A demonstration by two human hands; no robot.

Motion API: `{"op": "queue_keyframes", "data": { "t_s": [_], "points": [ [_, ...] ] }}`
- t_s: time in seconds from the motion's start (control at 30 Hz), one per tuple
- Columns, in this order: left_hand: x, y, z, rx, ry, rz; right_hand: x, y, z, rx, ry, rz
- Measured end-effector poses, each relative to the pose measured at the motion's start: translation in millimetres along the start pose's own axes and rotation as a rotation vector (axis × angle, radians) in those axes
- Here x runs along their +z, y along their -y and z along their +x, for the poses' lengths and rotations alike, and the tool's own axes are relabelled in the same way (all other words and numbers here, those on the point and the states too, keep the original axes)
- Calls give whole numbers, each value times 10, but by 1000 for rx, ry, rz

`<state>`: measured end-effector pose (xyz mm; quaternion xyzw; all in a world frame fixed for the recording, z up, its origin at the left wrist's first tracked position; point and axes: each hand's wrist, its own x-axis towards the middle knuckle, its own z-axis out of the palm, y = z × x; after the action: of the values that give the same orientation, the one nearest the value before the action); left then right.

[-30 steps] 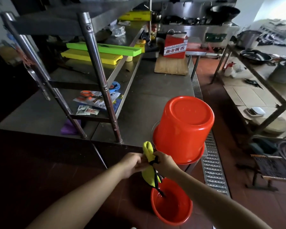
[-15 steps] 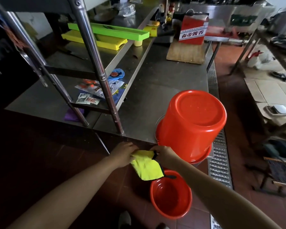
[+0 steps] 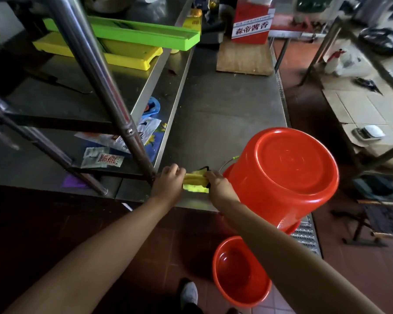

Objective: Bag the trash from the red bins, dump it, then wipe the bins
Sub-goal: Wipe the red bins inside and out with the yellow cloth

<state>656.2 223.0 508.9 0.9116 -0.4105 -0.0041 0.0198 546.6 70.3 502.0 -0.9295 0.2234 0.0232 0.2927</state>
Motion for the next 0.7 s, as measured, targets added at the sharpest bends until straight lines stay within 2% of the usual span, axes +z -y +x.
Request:
{"op": "queue_keyframes", "data": {
  "t_s": [0.07, 0.23, 0.3, 0.47, 0.57, 0.7],
  "points": [
    [71, 36, 47, 32, -9, 20, 75, -50, 104, 2, 12, -14],
    [653, 65, -193, 55, 178, 56, 553, -369, 17, 64, 334, -118],
    [834, 58, -294, 59, 229, 57, 700, -446, -90, 44, 396, -144],
    [812, 19, -223, 159, 178, 52, 575, -336, -149, 85, 365, -185],
    [551, -49, -63, 181, 147, 71, 205, -137, -86, 70, 296, -183],
    [5, -196, 163, 181, 79, 86, -457, 116, 22, -39, 181, -306]
  ]
}}
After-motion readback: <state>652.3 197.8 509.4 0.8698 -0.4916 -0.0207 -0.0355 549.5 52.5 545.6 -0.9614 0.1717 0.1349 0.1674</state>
